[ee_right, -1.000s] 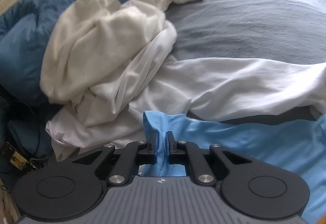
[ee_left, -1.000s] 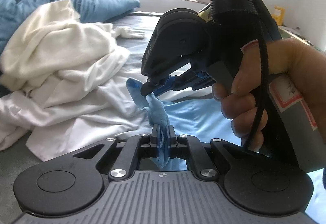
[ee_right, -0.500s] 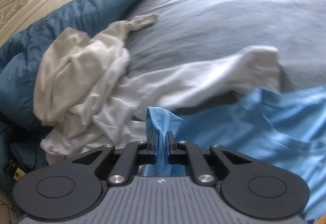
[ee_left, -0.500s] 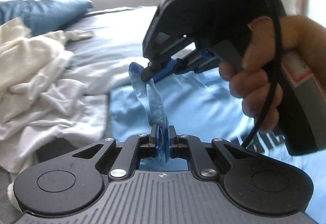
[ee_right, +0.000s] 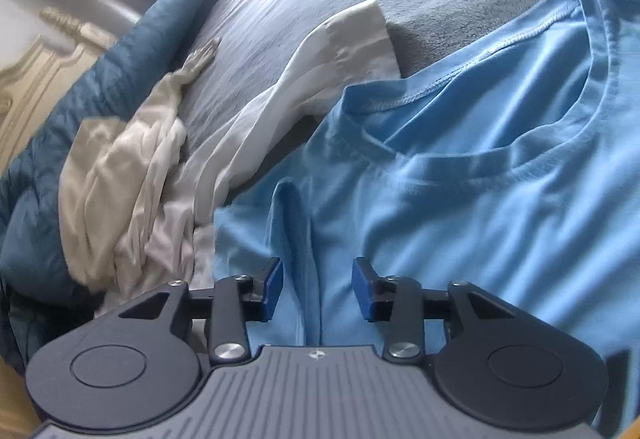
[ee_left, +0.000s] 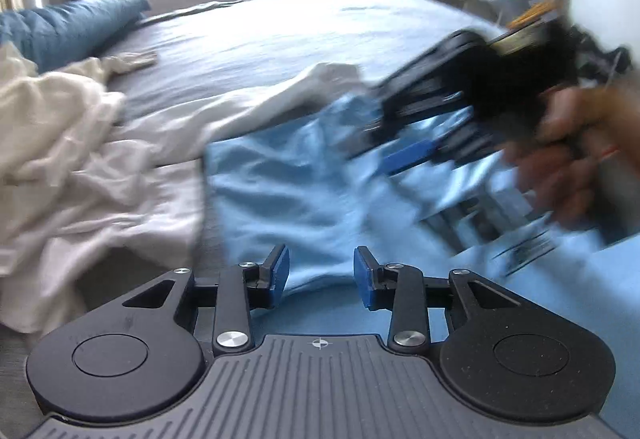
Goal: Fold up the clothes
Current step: 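Fold the pinched shirt side over the body with both grippers and release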
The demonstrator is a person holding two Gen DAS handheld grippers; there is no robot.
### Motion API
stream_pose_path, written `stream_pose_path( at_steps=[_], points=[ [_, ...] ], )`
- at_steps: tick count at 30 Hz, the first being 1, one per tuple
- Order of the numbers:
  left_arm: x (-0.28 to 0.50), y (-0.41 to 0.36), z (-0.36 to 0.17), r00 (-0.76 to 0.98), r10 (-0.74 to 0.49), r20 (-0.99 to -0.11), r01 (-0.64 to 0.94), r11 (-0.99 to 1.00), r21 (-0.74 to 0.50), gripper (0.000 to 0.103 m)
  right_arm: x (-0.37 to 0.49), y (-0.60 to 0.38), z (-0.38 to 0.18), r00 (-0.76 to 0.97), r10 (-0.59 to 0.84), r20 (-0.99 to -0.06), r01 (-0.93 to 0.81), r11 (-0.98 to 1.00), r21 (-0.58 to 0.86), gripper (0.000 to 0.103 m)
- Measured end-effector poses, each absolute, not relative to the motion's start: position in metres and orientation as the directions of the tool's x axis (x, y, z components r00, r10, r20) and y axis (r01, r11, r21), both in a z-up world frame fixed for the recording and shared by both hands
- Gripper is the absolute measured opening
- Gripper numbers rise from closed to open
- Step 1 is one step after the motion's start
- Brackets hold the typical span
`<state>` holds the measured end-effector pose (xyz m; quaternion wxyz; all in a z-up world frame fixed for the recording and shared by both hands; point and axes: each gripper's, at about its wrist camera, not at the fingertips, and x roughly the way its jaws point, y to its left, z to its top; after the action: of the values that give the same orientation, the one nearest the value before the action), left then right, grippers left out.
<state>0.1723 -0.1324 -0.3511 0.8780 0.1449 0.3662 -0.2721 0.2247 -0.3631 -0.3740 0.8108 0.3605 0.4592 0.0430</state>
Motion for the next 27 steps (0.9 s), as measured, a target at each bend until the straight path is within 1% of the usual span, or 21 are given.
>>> stream_pose_path(
  at_steps=[2,5,9,12,14,16,18,20,21,22,25,27],
  points=[
    [0.178,-0.127,-0.36,0.585,-0.325,-0.743,0.573,0.814,0.094,0.035,0.219,-0.355,-0.365,0.56,0.388,-0.732,0.221,0.782,0.583,0.042],
    [0.183,-0.121,-0.364,0.588,-0.312,-0.746,0.56,0.823,0.097,0.035,0.213,-0.332,-0.343,0.584,0.334,-0.74,0.107,0.872,0.478,0.042],
    [0.184,-0.121,-0.365,0.593,-0.362,-0.719,0.597,0.797,0.091,0.034,0.209,-0.293,-0.329,0.6,0.344,-0.722,-0.089,0.926,0.367,0.035],
    [0.178,-0.125,-0.37,0.574,-0.394,-0.718,0.653,0.749,0.111,0.033,0.212,-0.272,-0.34,0.557,0.347,-0.755,-0.161,0.936,0.312,0.03],
    [0.178,-0.126,-0.382,0.56,-0.371,-0.74,0.666,0.734,0.136,0.028,0.211,-0.27,-0.353,0.522,0.317,-0.792,-0.164,0.948,0.272,0.029],
    [0.18,-0.12,-0.388,0.548,-0.364,-0.753,0.663,0.738,0.126,0.028,0.208,-0.274,-0.363,0.493,0.254,-0.832,-0.151,0.967,0.206,0.022],
    [0.182,-0.115,-0.389,0.541,-0.37,-0.756,0.662,0.742,0.111,0.029,0.205,-0.284,-0.364,0.485,0.209,-0.849,-0.124,0.978,0.171,0.019],
    [0.184,-0.111,-0.389,0.533,-0.375,-0.758,0.659,0.746,0.095,0.029,0.202,-0.293,-0.36,0.489,0.152,-0.859,-0.088,0.988,0.126,0.019],
    [0.185,-0.11,-0.389,0.53,-0.377,-0.76,0.657,0.749,0.086,0.029,0.202,-0.297,-0.356,0.496,0.126,-0.859,-0.074,0.992,0.103,0.019],
    [0.186,-0.11,-0.39,0.528,-0.378,-0.76,0.657,0.749,0.084,0.029,0.202,-0.301,-0.352,0.506,0.106,-0.856,-0.06,0.994,0.088,0.022],
    [0.184,-0.109,-0.391,0.53,-0.379,-0.759,0.655,0.751,0.083,0.029,0.209,-0.301,-0.336,0.573,0.145,-0.807,-0.082,0.989,0.119,0.022],
    [0.184,-0.109,-0.391,0.533,-0.378,-0.757,0.649,0.756,0.08,0.03,0.221,-0.287,-0.332,0.608,0.156,-0.778,-0.133,0.987,0.095,0.022]
  ],
)
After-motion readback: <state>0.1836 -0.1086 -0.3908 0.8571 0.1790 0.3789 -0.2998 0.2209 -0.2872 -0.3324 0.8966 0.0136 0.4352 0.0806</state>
